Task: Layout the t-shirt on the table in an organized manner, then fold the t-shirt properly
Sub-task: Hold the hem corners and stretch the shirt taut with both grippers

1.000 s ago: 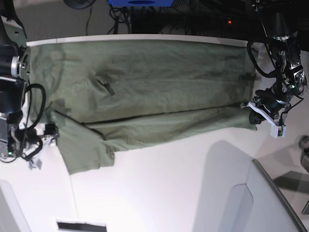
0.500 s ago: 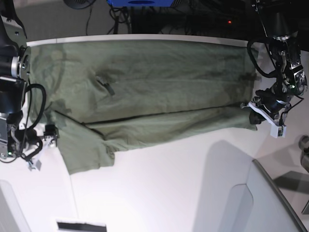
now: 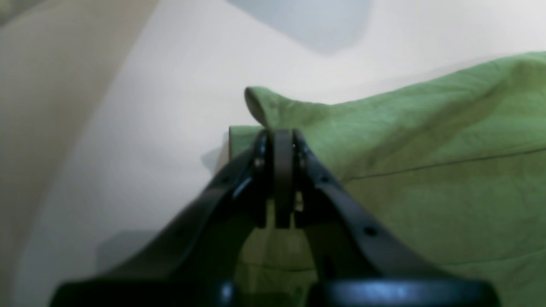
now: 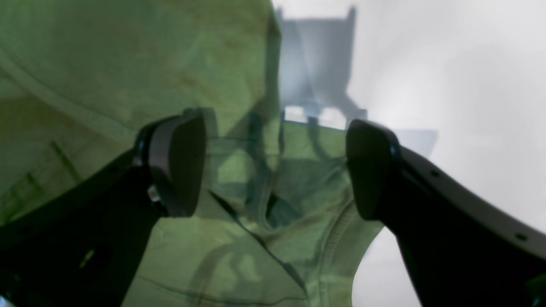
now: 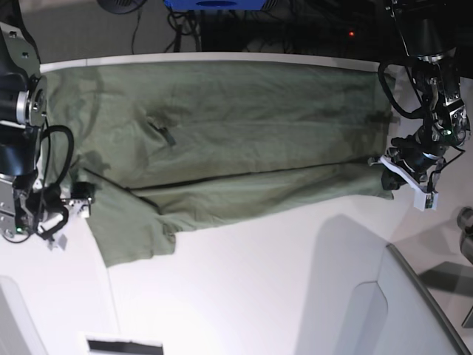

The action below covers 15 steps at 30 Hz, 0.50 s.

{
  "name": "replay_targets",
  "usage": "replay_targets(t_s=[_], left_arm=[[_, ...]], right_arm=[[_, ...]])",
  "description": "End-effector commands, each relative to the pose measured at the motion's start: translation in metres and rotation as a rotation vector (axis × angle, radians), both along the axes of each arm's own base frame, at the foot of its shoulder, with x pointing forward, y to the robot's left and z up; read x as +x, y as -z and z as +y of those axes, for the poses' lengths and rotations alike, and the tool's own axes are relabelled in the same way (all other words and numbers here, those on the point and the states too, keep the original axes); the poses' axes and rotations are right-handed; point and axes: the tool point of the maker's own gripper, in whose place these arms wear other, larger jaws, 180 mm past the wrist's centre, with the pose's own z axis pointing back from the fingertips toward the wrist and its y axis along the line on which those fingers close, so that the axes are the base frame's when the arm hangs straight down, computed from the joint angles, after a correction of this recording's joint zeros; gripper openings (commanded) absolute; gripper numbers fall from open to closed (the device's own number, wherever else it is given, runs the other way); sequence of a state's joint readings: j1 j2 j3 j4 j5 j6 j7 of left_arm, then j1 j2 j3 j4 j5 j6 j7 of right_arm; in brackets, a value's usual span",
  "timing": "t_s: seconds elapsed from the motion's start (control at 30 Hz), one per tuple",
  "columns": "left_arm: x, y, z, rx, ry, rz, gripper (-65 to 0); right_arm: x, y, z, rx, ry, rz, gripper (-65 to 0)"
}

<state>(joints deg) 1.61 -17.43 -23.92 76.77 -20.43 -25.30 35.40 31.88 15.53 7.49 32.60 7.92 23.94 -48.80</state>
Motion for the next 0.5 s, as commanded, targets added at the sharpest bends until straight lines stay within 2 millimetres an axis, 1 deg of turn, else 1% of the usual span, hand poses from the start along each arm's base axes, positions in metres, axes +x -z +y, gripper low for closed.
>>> replay_targets(t_s=[0.0, 0.13, 0.17, 0.2, 0.23, 0.37, 0.47], left_arm=[[0.0099, -0.0157, 0.0061, 0.012, -0.003, -0.052, -65.0], [0.0104, -0.016, 0.0064, 0.015, -0.002, -0.052, -65.0], [0.0104, -0.016, 0.0064, 0.015, -0.002, -0.052, -65.0], [0.0109, -0.0165, 0.0064, 0.015, -0.002, -0.054, -65.0], [0.0109, -0.0165, 0.0064, 0.015, -0.002, -0.054, -65.0], [0.0114, -0.0168, 0.0064, 0.015, -0.002, -0.054, -65.0], [0.0111, -0.0162, 0.0066, 0.015, -0.002, -0.052, -65.0]], right_arm=[[0.0245, -0.0212, -0.0077, -0.011, 0.007, -0.07, -16.4], [0.0249, -0.021, -0.007, -0.017, -0.002, -0.071, -16.4], [0.0245, -0.0201, -0.0057, -0.027, -0.02, -0.066, -17.0], [0.0246, -0.0198, -0.0045, -0.038, -0.036, -0.062, -19.4], [0.024, -0.019, -0.0032, -0.046, -0.05, -0.057, -23.6], [0.0255, -0.0199, -0.0025, -0.049, -0.057, -0.059, -45.8], [0.0285, -0.0222, -0.0022, -0.054, -0.063, -0.064, -61.1]])
